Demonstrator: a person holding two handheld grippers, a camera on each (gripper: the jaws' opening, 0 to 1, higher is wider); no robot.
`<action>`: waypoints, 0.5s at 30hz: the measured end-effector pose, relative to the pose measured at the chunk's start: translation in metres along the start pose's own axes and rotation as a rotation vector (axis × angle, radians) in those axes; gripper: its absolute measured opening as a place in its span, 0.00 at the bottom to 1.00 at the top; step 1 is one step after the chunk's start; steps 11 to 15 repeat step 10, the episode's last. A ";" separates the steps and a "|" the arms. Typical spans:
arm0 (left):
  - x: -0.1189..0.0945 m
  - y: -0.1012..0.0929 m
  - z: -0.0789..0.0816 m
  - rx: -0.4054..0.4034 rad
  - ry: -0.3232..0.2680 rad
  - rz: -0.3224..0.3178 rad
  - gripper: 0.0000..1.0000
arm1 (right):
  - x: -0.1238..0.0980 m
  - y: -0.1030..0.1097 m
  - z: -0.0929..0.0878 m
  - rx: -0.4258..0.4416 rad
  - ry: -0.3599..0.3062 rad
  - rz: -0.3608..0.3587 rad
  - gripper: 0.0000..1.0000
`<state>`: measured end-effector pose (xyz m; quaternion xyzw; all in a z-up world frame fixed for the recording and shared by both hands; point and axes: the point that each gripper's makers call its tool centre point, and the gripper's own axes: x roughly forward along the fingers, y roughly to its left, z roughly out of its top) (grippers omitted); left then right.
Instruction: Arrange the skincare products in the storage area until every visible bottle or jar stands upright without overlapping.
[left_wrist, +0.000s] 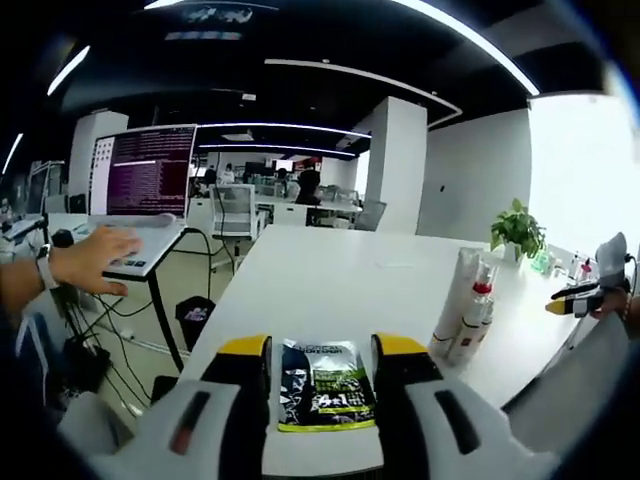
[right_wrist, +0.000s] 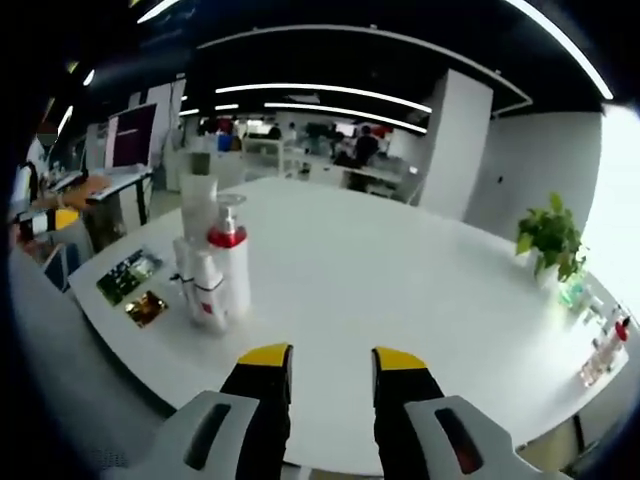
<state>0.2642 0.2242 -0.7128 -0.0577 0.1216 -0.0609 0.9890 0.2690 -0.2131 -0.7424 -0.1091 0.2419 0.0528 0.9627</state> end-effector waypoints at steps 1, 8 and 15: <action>0.000 0.001 0.000 -0.002 0.002 0.005 0.35 | 0.001 0.001 -0.001 -0.007 0.009 0.004 0.29; 0.000 -0.001 -0.002 0.002 0.014 0.005 0.33 | 0.003 0.005 -0.006 -0.047 0.046 0.031 0.28; 0.000 -0.001 -0.003 0.007 0.022 0.004 0.32 | 0.003 0.004 -0.007 -0.029 0.047 0.025 0.28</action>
